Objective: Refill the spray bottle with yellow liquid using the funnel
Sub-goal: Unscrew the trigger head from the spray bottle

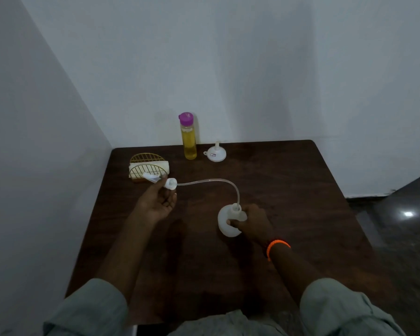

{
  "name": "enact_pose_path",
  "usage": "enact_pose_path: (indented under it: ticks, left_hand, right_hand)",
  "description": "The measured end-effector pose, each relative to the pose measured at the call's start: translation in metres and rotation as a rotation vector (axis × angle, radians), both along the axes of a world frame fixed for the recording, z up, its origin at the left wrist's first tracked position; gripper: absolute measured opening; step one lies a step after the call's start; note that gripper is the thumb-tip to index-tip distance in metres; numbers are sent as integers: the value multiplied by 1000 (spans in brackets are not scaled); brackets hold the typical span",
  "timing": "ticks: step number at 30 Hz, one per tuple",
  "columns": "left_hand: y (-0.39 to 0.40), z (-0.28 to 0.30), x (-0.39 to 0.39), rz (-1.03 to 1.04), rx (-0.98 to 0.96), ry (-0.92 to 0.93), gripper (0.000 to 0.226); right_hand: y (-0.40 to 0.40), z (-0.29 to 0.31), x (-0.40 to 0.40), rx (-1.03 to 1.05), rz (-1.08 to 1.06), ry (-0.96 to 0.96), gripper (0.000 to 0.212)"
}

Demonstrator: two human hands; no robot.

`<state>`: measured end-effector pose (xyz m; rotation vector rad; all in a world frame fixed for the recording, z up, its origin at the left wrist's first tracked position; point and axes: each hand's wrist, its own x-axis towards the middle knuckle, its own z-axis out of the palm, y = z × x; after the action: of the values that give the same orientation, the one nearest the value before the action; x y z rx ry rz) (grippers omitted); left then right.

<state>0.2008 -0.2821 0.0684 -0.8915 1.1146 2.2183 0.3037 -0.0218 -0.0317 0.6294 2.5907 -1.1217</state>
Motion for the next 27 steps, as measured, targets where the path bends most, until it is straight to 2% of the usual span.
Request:
enact_pose_path:
  ticks: [8, 13, 20, 22, 27]
  left_hand:
    - [-35, -33, 27, -67, -156, -149, 22]
    - [-49, -69, 53, -160, -349, -223, 33]
    - [-54, -94, 55, -166, -471, -229, 46]
    - [-53, -98, 55, -188, -512, -232, 56]
    - [-48, -105, 59, -331, -629, -230, 41]
  right_hand:
    - [-1, 1, 0, -8, 2, 17, 67]
    - [0, -2, -1, -32, 8, 13, 89]
    - [7, -12, -3, -10, 45, 0, 91]
    - [6, -9, -2, -16, 46, 1, 87]
    - [0, 0, 1, 2, 40, 38, 67]
